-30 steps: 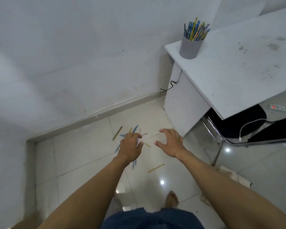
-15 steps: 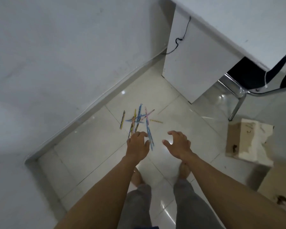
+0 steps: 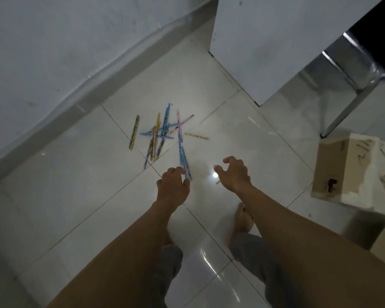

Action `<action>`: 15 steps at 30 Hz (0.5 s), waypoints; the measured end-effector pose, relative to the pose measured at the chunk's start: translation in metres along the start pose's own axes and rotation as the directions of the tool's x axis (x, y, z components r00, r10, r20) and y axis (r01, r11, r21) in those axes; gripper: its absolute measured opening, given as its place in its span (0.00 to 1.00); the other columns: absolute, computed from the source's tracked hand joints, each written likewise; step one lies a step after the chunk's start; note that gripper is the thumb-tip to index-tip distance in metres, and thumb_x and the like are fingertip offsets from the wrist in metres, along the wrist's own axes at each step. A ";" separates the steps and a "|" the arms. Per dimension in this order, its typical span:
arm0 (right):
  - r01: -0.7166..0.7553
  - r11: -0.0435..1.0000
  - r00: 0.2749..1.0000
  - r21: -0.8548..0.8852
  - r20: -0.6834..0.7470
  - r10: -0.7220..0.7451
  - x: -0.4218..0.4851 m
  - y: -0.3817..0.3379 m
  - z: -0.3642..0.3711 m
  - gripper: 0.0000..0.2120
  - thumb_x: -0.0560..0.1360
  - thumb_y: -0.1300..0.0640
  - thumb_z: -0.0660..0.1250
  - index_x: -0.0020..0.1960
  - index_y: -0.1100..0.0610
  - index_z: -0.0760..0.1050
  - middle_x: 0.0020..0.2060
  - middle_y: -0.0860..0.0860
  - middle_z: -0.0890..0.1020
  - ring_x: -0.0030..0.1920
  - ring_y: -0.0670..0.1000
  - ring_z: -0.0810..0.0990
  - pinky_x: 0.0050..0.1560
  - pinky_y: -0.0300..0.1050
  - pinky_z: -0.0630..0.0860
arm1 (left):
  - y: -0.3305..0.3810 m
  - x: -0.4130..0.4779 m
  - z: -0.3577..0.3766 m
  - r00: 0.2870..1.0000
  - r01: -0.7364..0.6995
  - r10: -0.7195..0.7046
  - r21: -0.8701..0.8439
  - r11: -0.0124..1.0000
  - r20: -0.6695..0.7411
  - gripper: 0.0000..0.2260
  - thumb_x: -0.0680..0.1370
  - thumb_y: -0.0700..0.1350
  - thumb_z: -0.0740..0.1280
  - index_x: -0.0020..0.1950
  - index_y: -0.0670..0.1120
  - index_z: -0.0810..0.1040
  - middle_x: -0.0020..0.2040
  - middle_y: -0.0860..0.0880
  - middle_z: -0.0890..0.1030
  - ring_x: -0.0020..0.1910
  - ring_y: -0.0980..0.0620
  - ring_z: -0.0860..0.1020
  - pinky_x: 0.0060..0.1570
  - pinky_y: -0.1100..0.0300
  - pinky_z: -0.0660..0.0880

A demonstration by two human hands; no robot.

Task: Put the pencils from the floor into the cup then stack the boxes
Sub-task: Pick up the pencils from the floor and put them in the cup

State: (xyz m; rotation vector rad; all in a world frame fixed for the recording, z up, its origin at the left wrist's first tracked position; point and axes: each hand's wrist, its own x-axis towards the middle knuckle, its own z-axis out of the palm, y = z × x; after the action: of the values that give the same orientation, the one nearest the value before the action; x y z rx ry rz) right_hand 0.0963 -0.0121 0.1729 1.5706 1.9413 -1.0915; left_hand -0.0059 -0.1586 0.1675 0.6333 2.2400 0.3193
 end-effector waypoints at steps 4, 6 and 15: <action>-0.063 0.998 0.998 0.000 0.000 0.063 0.058 0.040 0.046 0.22 0.78 0.44 0.63 0.67 0.53 0.68 0.67 0.56 0.68 0.68 0.58 0.67 0.66 0.57 0.66 | -0.018 0.049 0.058 1.000 0.006 -0.005 -0.045 0.999 0.009 0.12 0.80 0.49 0.60 0.61 0.47 0.72 0.62 0.45 0.73 0.62 0.44 0.71 0.62 0.50 0.64; -0.101 0.995 0.995 0.026 -0.020 0.101 0.091 0.061 0.071 0.23 0.78 0.44 0.62 0.68 0.54 0.67 0.68 0.57 0.67 0.68 0.59 0.67 0.66 0.57 0.67 | -0.028 0.078 0.087 1.000 0.004 -0.006 -0.066 0.998 -0.021 0.12 0.80 0.49 0.60 0.61 0.47 0.72 0.63 0.45 0.73 0.62 0.44 0.71 0.62 0.49 0.63; -0.301 0.919 0.901 0.255 -0.239 0.362 0.237 0.122 0.173 0.27 0.79 0.50 0.62 0.73 0.57 0.58 0.70 0.59 0.58 0.68 0.63 0.62 0.65 0.59 0.65 | -0.088 0.198 0.197 0.981 0.070 -0.078 -0.052 0.996 -0.177 0.20 0.79 0.53 0.61 0.66 0.44 0.68 0.61 0.42 0.71 0.60 0.42 0.71 0.58 0.46 0.69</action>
State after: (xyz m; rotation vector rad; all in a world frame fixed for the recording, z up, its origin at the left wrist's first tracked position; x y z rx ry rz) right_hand 0.1189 0.0083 -0.1431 2.1871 1.6670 -0.9965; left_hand -0.0048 -0.1212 -0.1229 0.5124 2.4138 0.4027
